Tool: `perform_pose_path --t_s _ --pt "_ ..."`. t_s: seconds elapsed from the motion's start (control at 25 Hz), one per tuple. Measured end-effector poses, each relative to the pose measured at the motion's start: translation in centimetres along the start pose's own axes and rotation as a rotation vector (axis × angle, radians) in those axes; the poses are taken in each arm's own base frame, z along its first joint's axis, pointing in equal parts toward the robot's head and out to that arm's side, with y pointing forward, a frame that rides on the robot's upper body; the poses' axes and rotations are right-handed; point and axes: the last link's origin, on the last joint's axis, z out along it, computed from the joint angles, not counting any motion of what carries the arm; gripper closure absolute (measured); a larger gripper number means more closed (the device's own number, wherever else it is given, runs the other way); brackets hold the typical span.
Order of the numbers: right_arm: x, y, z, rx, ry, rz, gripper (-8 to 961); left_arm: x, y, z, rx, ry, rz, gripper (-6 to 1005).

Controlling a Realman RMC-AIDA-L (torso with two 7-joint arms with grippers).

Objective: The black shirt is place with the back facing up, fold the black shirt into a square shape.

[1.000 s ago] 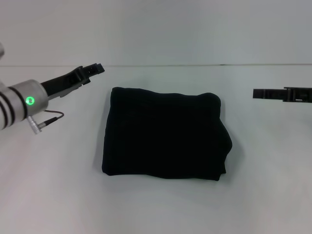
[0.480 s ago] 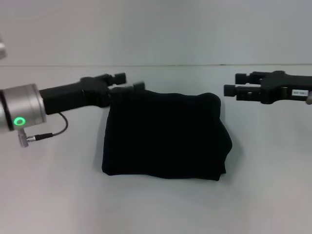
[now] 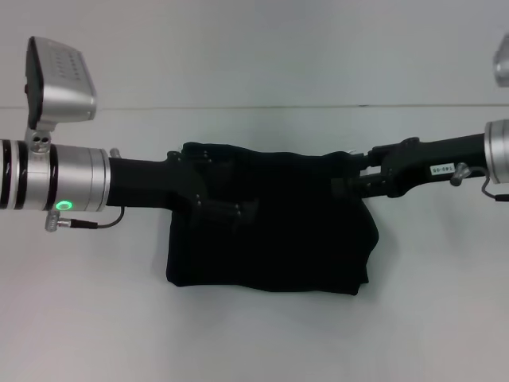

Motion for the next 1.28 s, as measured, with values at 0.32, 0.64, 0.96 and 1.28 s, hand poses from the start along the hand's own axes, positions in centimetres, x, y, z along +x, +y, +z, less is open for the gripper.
perform_pose_path --t_s 0.32,0.64,0.96,1.28 --pt "0.32 -0.19 0.05 0.016 0.017 0.002 171 -0.15 -0.32 -0.28 0.024 -0.013 0.008 106" --pt "0.23 -0.33 -0.01 0.023 0.017 0.001 157 -0.27 -0.45 -0.14 0.040 -0.006 -0.008 107" --pt "0.02 -0.48 -0.14 0.030 0.005 0.004 144 -0.29 -0.49 -0.11 0.045 -0.001 -0.016 106" --pt "0.04 -0.65 -0.20 0.041 0.000 0.007 97 -0.34 -0.66 -0.17 0.057 0.003 -0.022 106"
